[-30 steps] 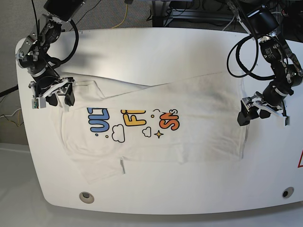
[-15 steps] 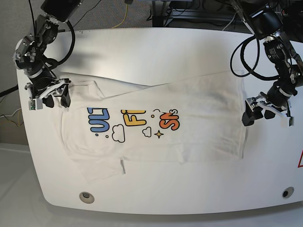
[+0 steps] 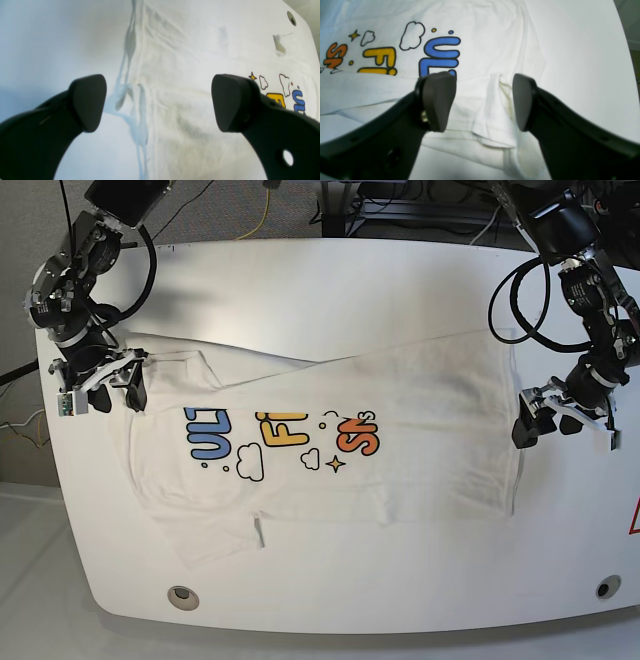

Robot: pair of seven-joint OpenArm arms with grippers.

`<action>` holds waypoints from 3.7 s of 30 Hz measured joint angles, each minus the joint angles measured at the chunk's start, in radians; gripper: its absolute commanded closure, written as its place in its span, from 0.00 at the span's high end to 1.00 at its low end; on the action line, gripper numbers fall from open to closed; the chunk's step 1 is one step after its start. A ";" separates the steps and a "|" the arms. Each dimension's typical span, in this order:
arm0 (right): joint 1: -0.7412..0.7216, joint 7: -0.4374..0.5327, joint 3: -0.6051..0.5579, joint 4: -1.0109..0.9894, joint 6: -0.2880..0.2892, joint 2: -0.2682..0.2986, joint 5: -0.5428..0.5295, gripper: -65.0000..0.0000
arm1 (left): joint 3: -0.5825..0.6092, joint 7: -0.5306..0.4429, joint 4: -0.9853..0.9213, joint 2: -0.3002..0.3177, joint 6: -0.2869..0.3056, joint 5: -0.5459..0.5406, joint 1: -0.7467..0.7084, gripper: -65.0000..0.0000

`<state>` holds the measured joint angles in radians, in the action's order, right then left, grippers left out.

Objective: Fold the T-shirt properly
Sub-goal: 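Lower the folded edge onto the shirt and open both grippers, then lower both grippers onto the folded edge and pinch the fabric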

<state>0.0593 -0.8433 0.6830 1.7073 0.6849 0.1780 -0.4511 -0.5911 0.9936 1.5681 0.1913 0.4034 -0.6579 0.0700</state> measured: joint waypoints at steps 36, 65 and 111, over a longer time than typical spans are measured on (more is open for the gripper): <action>-0.122 0.004 -0.172 -0.126 0.004 0.009 0.134 0.05 | 0.341 -0.230 0.000 -0.026 0.003 0.309 0.022 0.42; -0.045 0.002 -0.080 -0.058 0.003 0.016 0.140 0.40 | 0.041 -0.093 -0.032 0.027 0.205 0.316 -0.024 0.86; 0.035 -0.005 0.013 0.000 0.004 0.015 0.141 0.40 | 0.122 -0.308 -0.283 0.023 0.219 0.321 0.002 0.86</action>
<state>0.0940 -0.8478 0.6956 1.7077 0.6891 0.1928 -0.3103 -0.4694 0.6853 1.2846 0.2142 0.6224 -0.3370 0.0715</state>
